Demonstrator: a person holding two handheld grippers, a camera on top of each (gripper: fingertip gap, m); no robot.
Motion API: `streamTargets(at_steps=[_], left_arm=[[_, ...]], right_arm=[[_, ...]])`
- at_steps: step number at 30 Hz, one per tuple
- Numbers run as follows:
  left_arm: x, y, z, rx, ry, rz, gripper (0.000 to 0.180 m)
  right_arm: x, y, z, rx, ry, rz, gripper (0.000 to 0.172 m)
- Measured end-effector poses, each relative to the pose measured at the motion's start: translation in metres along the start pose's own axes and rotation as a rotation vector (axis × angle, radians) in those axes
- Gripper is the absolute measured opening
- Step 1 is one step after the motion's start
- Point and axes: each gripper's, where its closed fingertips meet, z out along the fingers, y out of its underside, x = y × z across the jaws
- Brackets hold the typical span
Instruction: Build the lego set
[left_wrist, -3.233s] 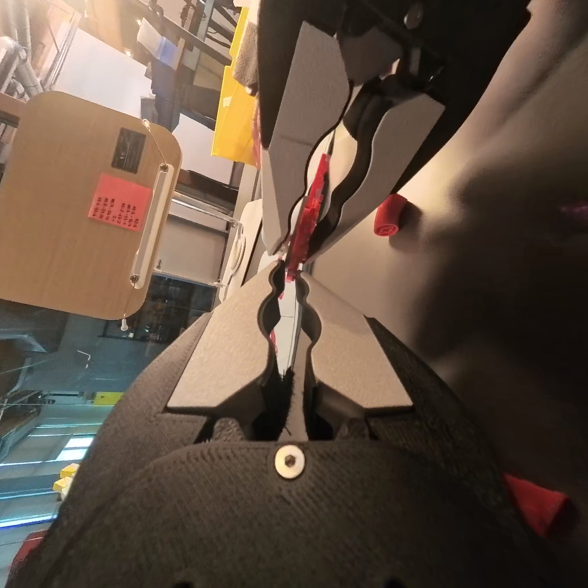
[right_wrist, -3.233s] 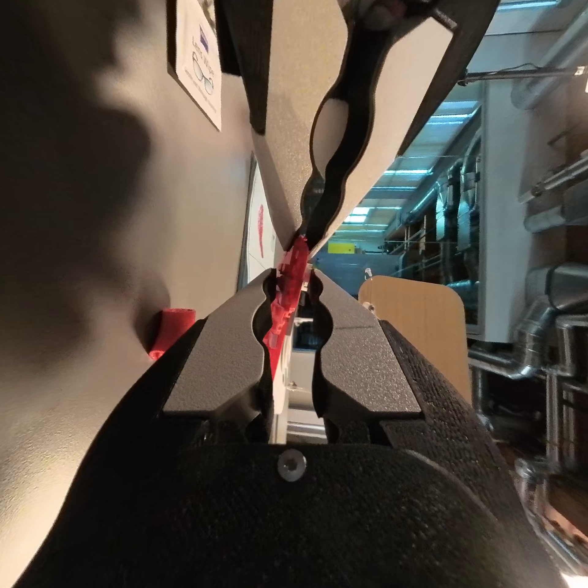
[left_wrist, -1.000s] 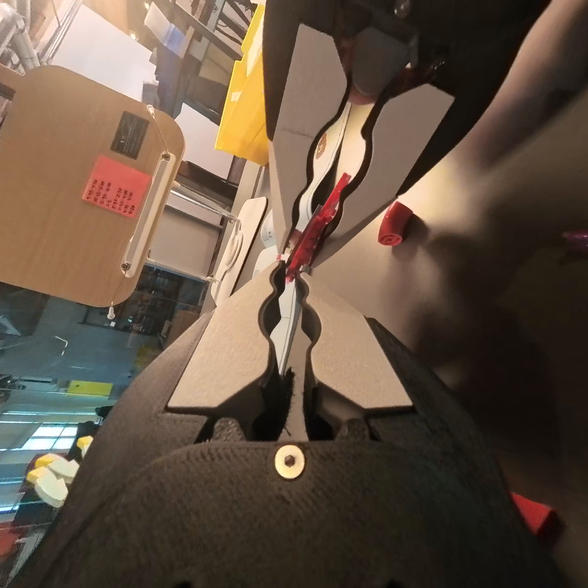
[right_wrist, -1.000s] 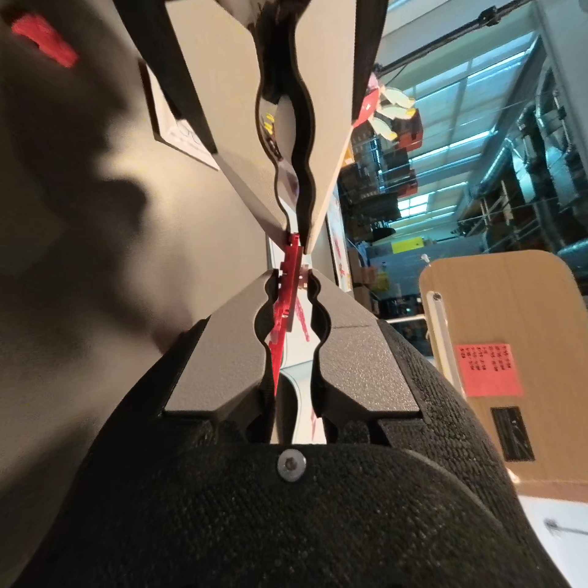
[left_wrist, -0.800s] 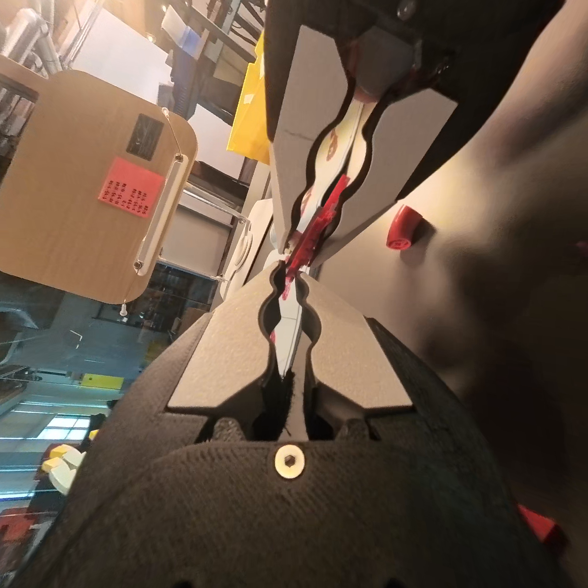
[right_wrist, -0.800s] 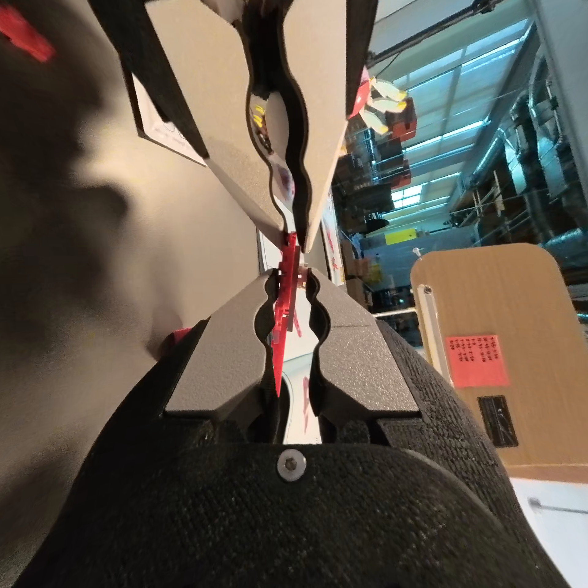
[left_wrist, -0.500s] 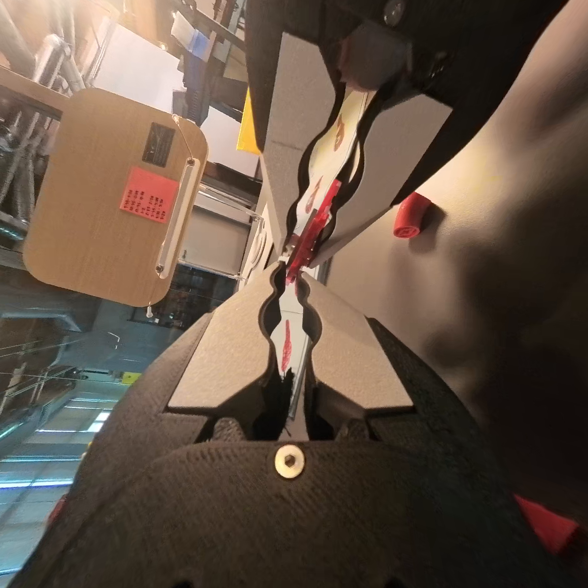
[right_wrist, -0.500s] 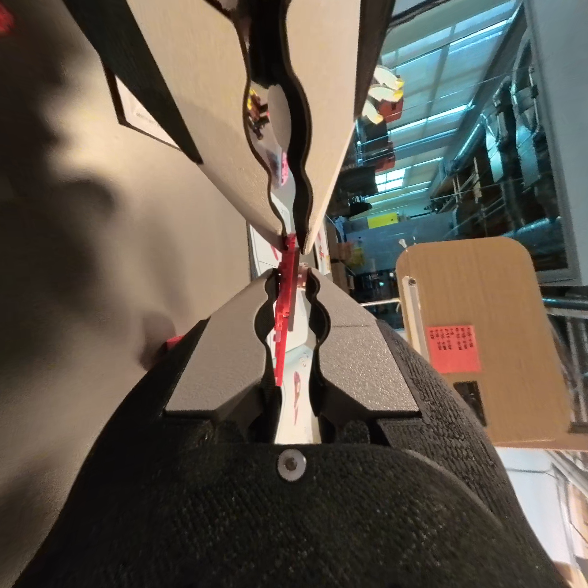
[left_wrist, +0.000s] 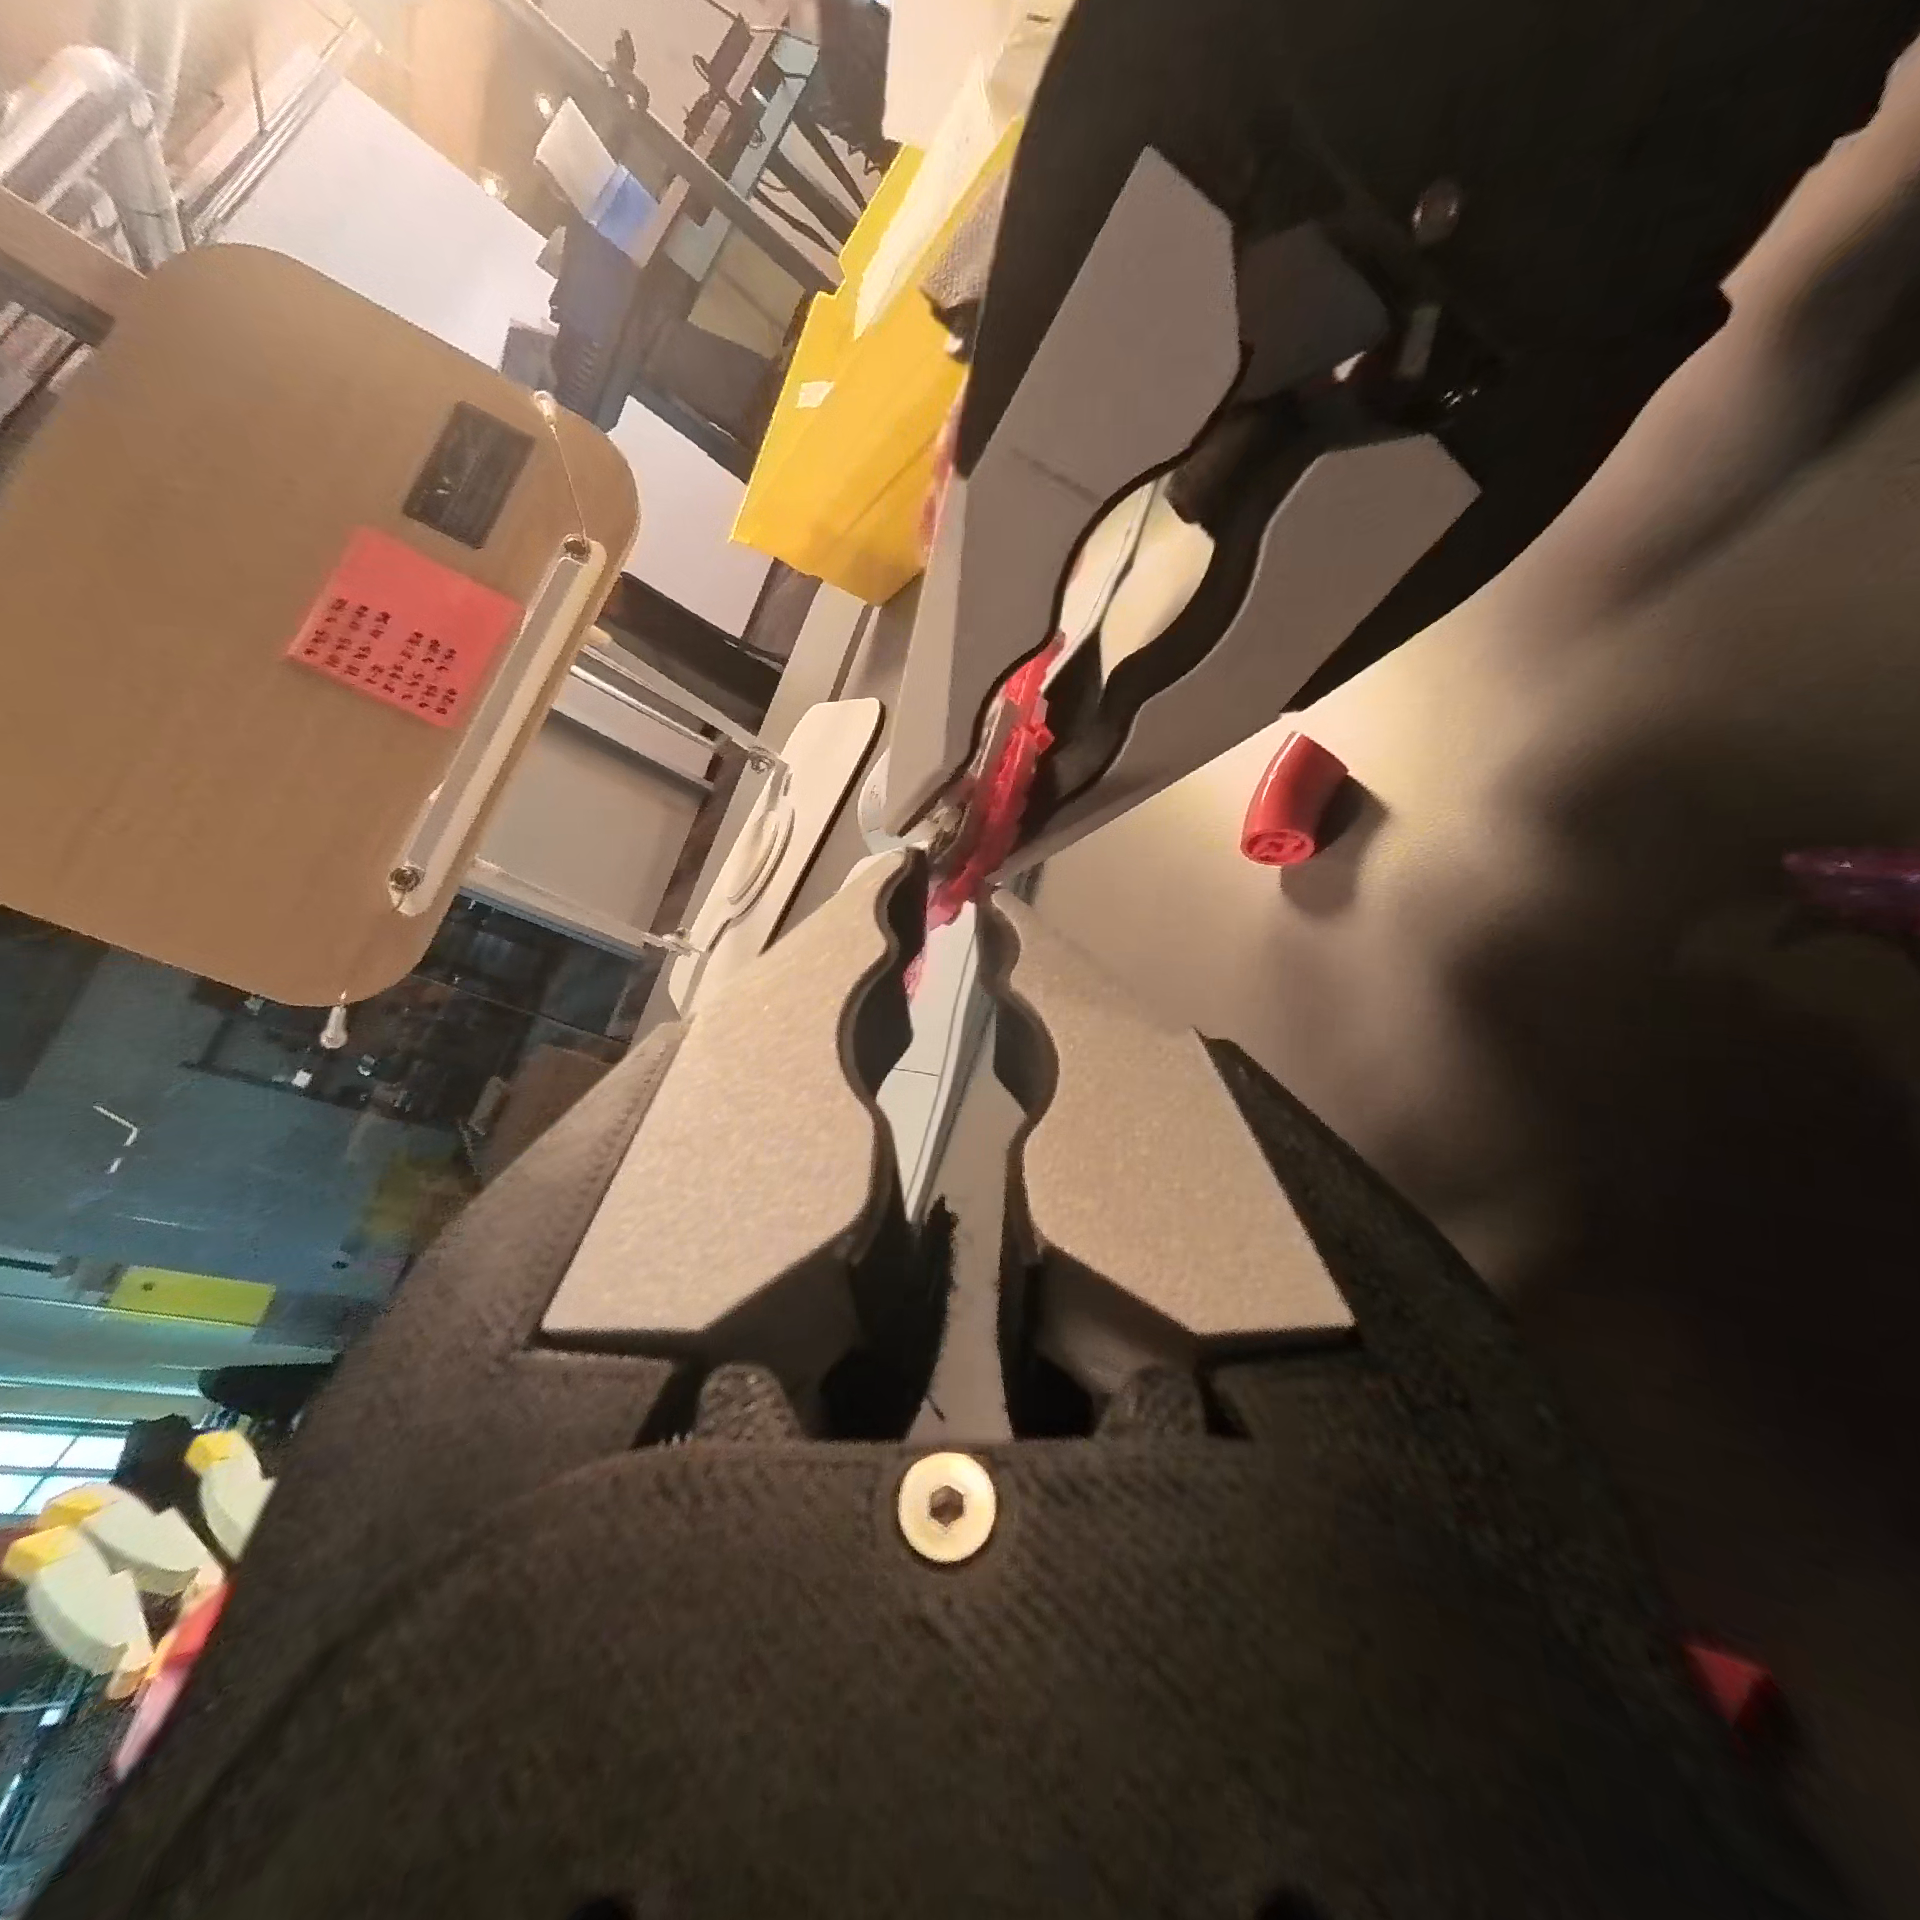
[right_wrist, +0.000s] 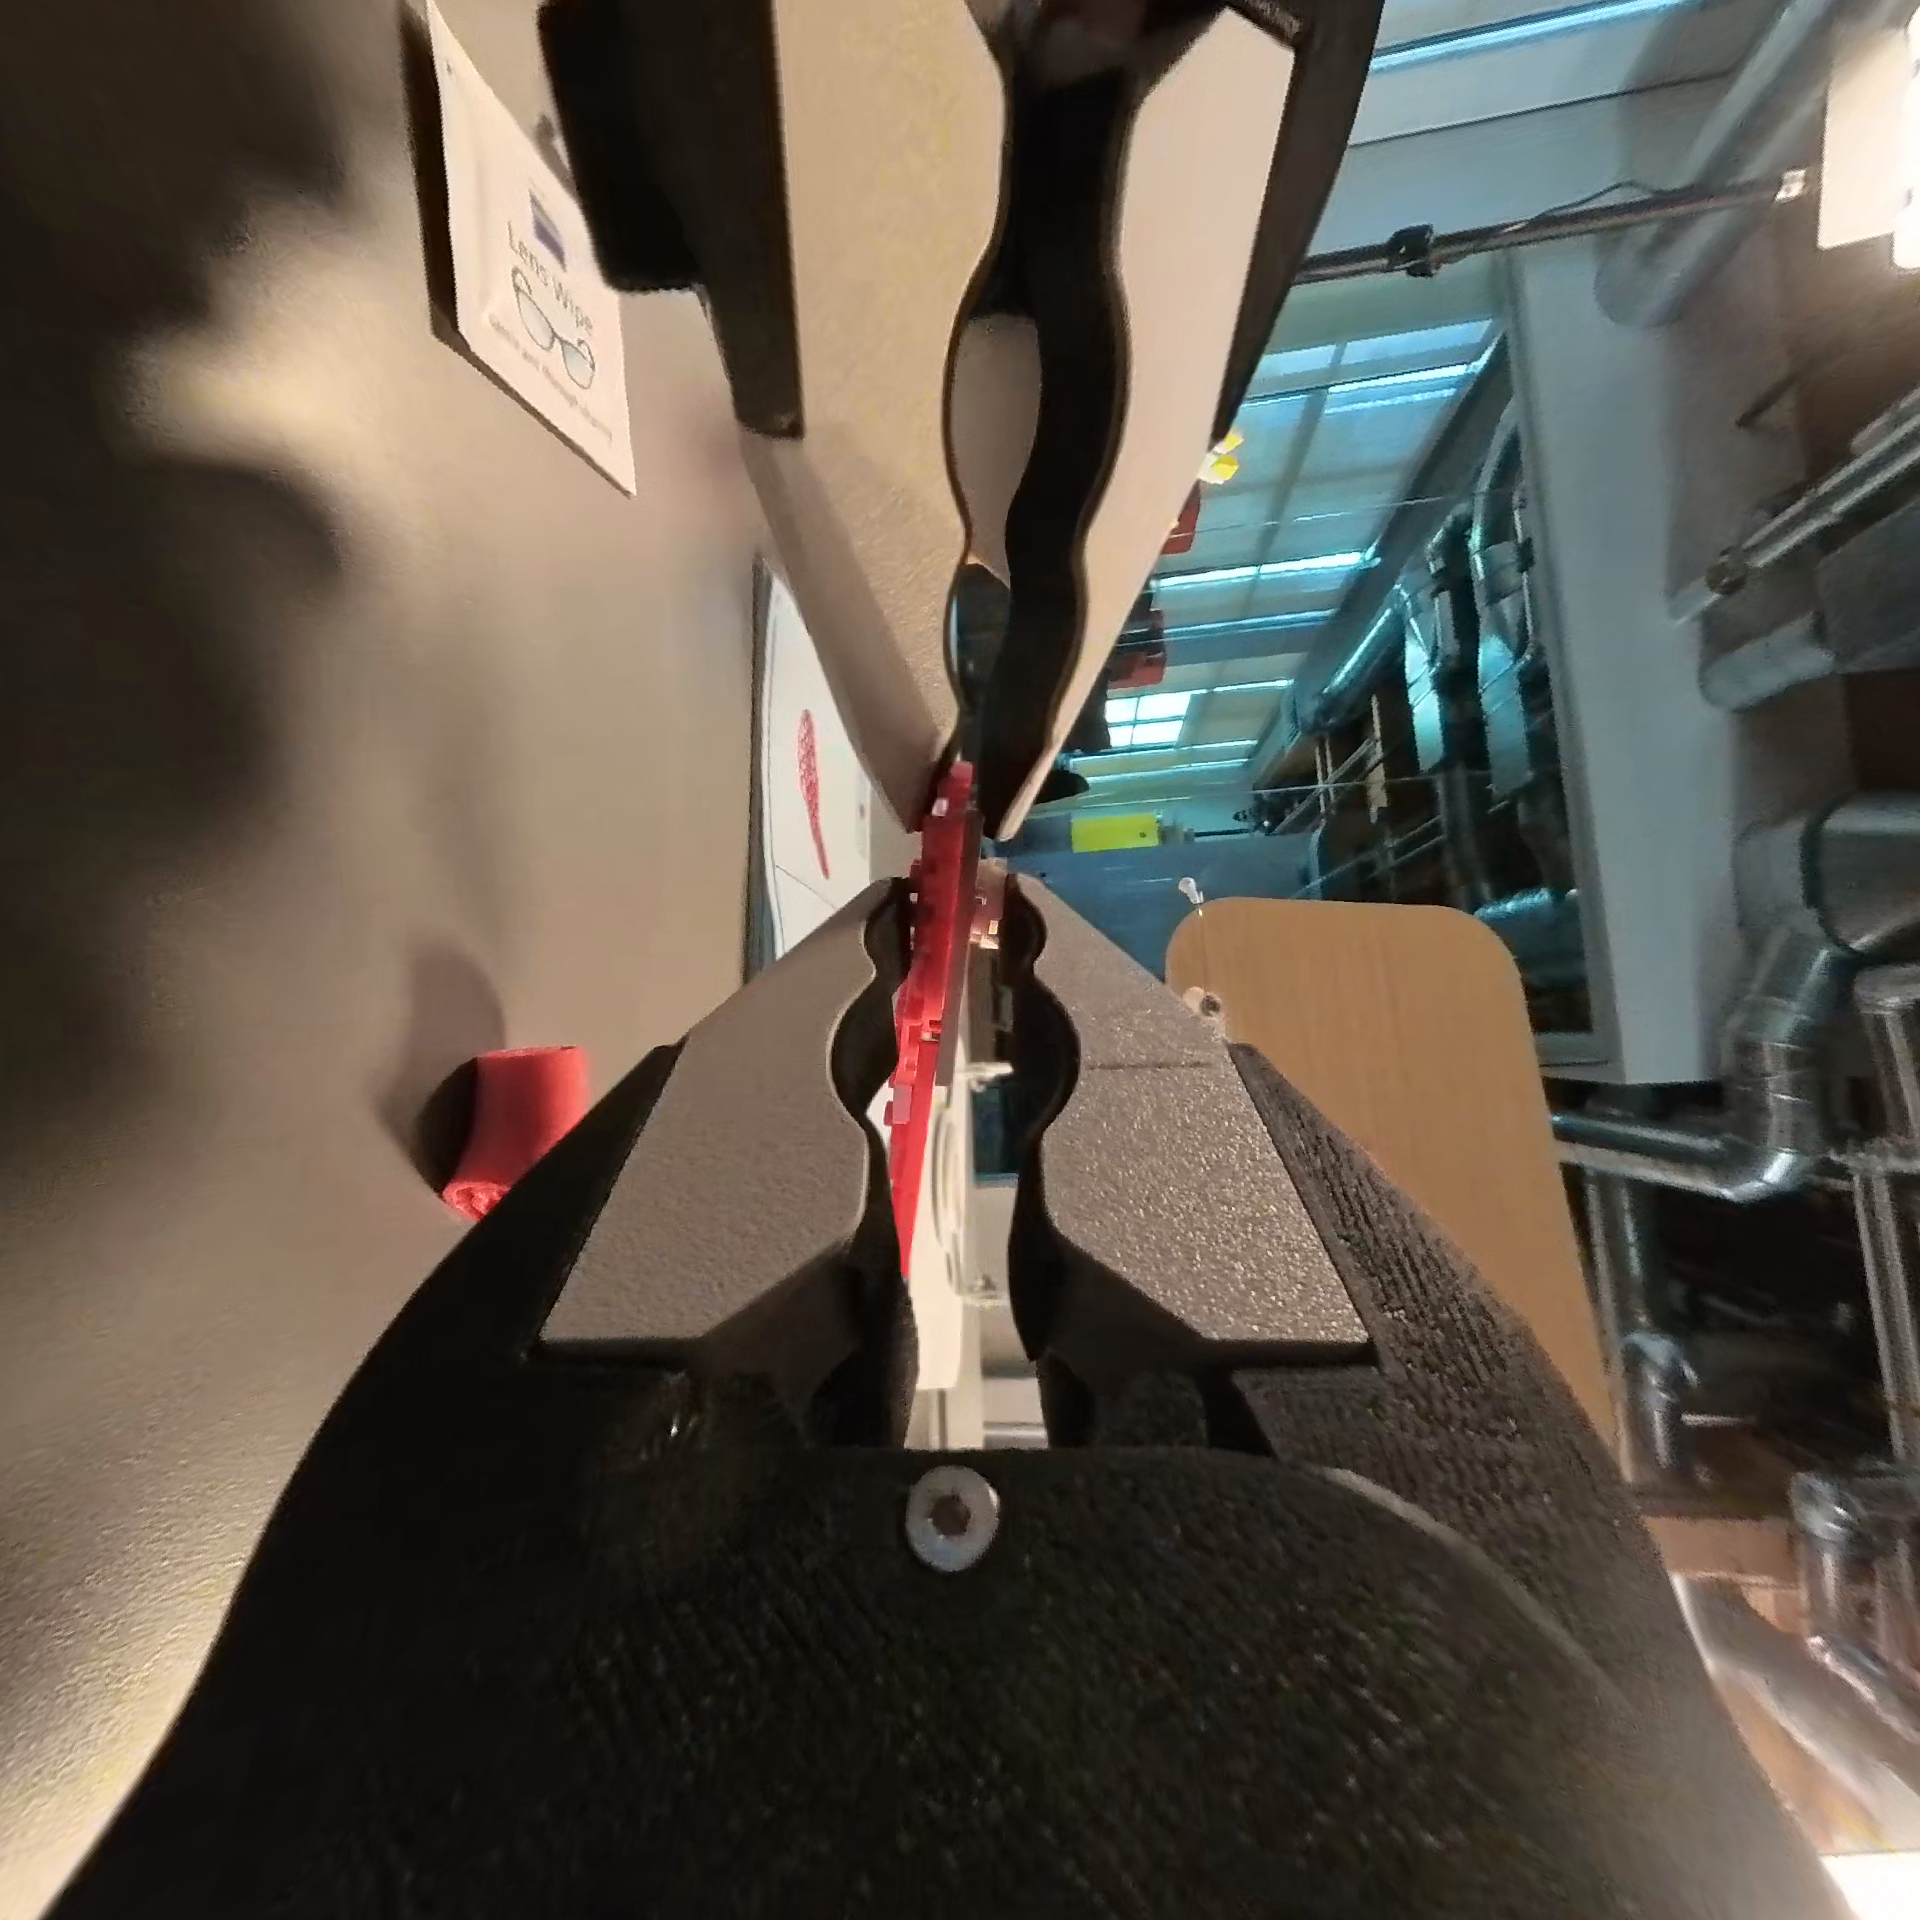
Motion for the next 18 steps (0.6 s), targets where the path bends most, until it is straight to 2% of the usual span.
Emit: streamTargets(at_steps=[4, 7, 9, 11, 13, 18], left_arm=[[-0.002, -0.003, -0.001, 0.020, -0.025, 0.036, 0.008], [-0.008, -0.009, -0.004, 0.049, -0.145, 0.215, 0.008], [-0.013, -0.005, -0.003, 0.014, -0.209, 0.298, 0.021], [-0.013, -0.005, -0.003, 0.012, -0.194, 0.266, 0.032], [-0.015, -0.007, -0.007, 0.035, -0.191, 0.253, 0.030], [-0.002, -0.002, -0.004, 0.014, -0.142, 0.377, 0.027]], right_arm=[[0.002, -0.001, -0.001, 0.021, 0.003, 0.036, 0.014], [0.010, -0.003, -0.003, 0.037, 0.022, 0.098, 0.014], [0.009, -0.002, -0.002, 0.020, 0.020, 0.103, 0.014], [0.007, -0.002, -0.001, 0.017, 0.009, 0.116, 0.014], [0.007, -0.001, -0.001, 0.015, 0.007, 0.119, 0.014], [0.003, -0.002, -0.001, 0.022, -0.019, 0.119, 0.014]])
